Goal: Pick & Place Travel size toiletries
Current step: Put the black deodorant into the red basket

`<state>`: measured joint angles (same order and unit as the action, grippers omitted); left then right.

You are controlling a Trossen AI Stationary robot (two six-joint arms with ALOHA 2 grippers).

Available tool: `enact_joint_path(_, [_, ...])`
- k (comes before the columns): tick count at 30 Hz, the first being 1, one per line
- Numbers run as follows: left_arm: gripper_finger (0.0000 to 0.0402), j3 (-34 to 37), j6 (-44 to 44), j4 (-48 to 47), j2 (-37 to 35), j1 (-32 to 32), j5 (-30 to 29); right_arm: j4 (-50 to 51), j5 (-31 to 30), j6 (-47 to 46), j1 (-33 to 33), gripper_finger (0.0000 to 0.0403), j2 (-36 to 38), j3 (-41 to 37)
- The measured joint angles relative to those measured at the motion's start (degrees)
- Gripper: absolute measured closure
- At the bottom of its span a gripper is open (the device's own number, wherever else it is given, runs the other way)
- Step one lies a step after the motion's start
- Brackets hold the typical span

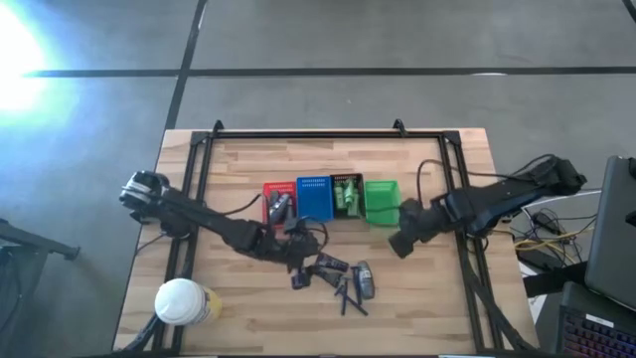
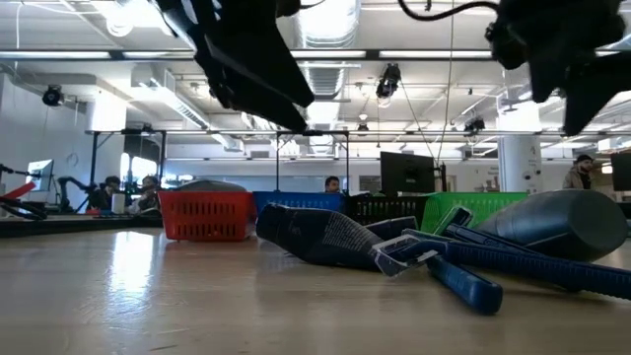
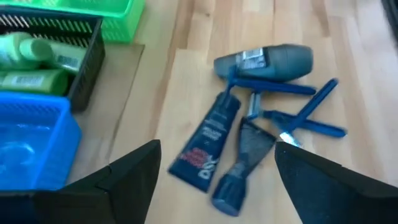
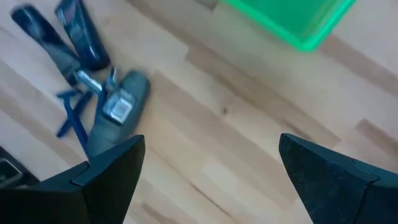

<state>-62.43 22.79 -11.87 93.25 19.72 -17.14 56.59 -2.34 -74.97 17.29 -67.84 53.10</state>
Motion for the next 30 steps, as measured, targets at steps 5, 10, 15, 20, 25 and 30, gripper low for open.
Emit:
enact_joint_path(5, [0.0089,-1.70,-0.97,4.74,1.01,1.84,-0.25,-0.53,-0.64,-4.67,6.29,0.0035,-3.26,-0.15])
enact_joint_path(10, [0.0092,-3.79,4.31,-1.36,1.54,2.28,-0.63,-9.32,-0.64,-7.42,9.99,0.0035,-9.00,-0.15])
enact_joint_path(15, [0.0092,-4.45,15.19,-6.06,-1.08,3.69,-0.89,-15.85,-0.84,-9.63,10.89,0.0035,-14.93,-0.01])
enact_joint_path(20, [0.0092,-4.21,15.65,-15.70,-3.38,6.68,-0.38,-17.61,-0.84,-14.05,10.83,0.0035,-19.55,2.20])
enact_joint_path(25, [0.0092,-3.89,15.18,-24.64,-4.99,9.83,-0.75,-22.98,-0.72,-16.91,10.96,0.0035,-26.24,6.64])
enact_joint_path(30, [0.0092,-3.83,10.65,-28.26,-5.88,11.35,-1.58,-20.82,-0.58,-17.82,10.96,0.0035,-33.41,12.11])
